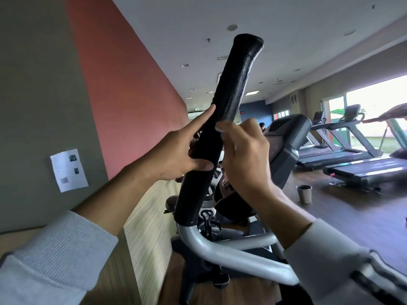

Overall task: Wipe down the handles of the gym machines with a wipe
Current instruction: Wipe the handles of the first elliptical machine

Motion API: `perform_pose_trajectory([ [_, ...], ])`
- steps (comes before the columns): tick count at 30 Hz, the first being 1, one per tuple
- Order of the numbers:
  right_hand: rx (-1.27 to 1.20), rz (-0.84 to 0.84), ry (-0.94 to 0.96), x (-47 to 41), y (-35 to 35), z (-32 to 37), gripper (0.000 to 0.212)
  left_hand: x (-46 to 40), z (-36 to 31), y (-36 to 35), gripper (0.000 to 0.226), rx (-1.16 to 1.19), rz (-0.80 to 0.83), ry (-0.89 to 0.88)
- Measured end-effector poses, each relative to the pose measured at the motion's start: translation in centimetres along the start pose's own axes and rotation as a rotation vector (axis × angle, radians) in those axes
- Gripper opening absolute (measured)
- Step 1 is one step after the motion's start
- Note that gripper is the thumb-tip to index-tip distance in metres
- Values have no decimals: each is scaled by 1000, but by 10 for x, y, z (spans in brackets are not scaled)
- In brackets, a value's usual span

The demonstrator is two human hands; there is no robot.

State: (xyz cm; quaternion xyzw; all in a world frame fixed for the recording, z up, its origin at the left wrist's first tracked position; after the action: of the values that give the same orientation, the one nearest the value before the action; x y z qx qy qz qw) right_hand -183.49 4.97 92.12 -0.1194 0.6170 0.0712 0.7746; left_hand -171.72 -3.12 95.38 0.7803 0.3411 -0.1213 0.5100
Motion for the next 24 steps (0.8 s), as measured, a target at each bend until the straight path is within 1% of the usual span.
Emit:
perform_pose_trajectory([
  [4, -29, 143, 77, 45, -9, 3, 25, 15, 7, -8, 119, -13, -28, 12],
  [8, -94, 237, 53, 93, -20, -2, 31, 46, 23, -23, 120, -51, -78, 68],
  [11, -139, 304, 34, 111, -24, -5, 33, 63, 31, -26, 117, -115, -103, 112],
  [13, -181, 259, -9, 101, -17, -9, 30, 68, 33, -26, 115, -132, -116, 134],
  [17, -178, 23, -175, 51, 1, -23, 19, 70, 34, -28, 114, -116, -137, 161],
  [18, -184, 9, -193, 41, 1, -24, 17, 70, 35, -28, 113, -123, -139, 167],
  [20, -215, 49, -193, 35, -6, -21, 18, 69, 36, -27, 113, -127, -138, 184],
  [24, -236, 104, -142, 63, -20, -18, 18, 68, 36, -25, 115, -135, -103, 208],
])
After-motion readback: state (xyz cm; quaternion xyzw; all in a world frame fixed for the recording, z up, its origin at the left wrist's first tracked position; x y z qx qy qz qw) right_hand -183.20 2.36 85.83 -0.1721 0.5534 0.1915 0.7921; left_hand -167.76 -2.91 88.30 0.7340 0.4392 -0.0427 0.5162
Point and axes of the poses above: each hand's wrist, its own x-axis away from the middle knuckle, its own y-axis out of the back of the hand, z = x × y, the point moved 5 cm from there along -x, towards the middle knuckle, and after that the axes turned 8 degrees about x, right-handed, at the moved point
